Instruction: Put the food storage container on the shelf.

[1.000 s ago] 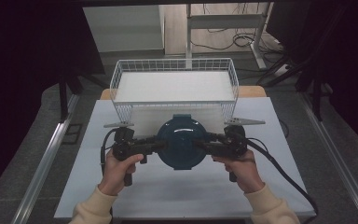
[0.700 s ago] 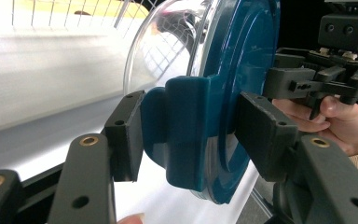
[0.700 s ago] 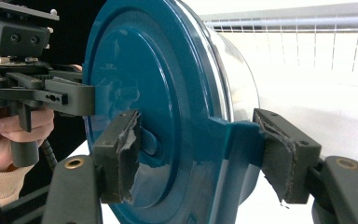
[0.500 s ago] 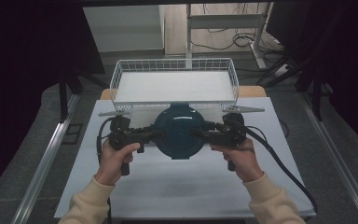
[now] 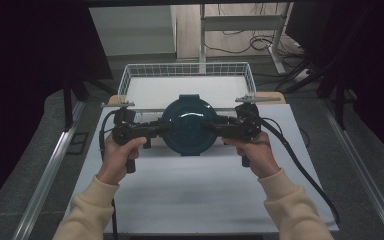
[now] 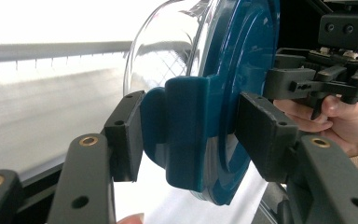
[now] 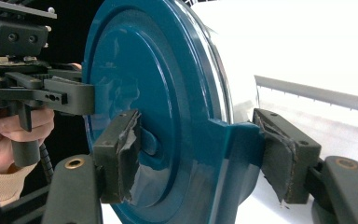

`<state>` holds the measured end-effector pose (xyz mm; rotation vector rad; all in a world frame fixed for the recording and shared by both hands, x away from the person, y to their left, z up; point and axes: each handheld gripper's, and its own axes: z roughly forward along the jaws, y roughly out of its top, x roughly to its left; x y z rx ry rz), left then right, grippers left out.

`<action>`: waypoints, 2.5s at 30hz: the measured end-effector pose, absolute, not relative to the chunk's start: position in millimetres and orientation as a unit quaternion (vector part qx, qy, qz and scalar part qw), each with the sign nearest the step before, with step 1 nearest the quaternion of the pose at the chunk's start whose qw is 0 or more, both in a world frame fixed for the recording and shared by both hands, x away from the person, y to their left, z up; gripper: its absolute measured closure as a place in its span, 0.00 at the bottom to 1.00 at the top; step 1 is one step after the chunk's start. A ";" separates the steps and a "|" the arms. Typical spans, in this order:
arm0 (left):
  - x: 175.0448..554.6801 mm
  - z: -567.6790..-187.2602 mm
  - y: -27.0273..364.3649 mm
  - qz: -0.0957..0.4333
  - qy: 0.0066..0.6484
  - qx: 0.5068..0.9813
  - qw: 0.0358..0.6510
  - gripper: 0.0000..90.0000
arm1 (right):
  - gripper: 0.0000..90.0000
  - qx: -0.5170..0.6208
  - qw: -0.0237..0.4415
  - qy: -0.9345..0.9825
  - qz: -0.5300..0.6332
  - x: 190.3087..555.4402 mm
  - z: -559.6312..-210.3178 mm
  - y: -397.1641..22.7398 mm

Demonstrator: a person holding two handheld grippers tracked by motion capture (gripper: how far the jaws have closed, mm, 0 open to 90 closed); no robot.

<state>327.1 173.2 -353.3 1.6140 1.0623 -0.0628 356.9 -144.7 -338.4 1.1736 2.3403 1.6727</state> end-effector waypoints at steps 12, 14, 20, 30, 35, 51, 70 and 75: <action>357.7 -332.7 180.6 -0.022 0.452 0.686 0.569 0.49 | 0.38 0.370 0.020 0.758 0.537 389.6 -315.3 -137.4; 366.2 -330.2 182.1 -0.023 0.454 0.686 0.568 0.49 | 0.38 0.368 0.018 0.760 0.535 399.0 -312.0 -135.6; 383.1 -325.9 185.3 -0.030 0.457 0.684 0.568 0.49 | 0.38 0.374 0.015 0.759 0.532 414.5 -306.7 -132.4; 409.6 -319.9 188.9 -0.038 0.466 0.676 0.570 0.48 | 0.38 0.382 0.015 0.759 0.527 443.0 -296.9 -126.6; 417.5 -314.0 187.4 -0.032 0.469 0.677 0.567 0.48 | 0.38 0.387 0.005 0.755 0.528 451.2 -295.3 -127.2; 457.2 -321.7 190.7 -0.070 0.483 0.665 0.566 0.48 | 0.38 0.409 -0.002 0.750 0.521 485.4 -295.6 -127.1; 489.0 -346.1 192.9 -0.166 0.529 0.611 0.565 0.40 | 0.38 0.530 -0.076 0.673 0.511 516.7 -311.9 -127.8; 487.5 -347.1 190.1 -0.158 0.532 0.609 0.567 0.38 | 0.37 0.548 -0.093 0.655 0.512 519.0 -318.4 -130.1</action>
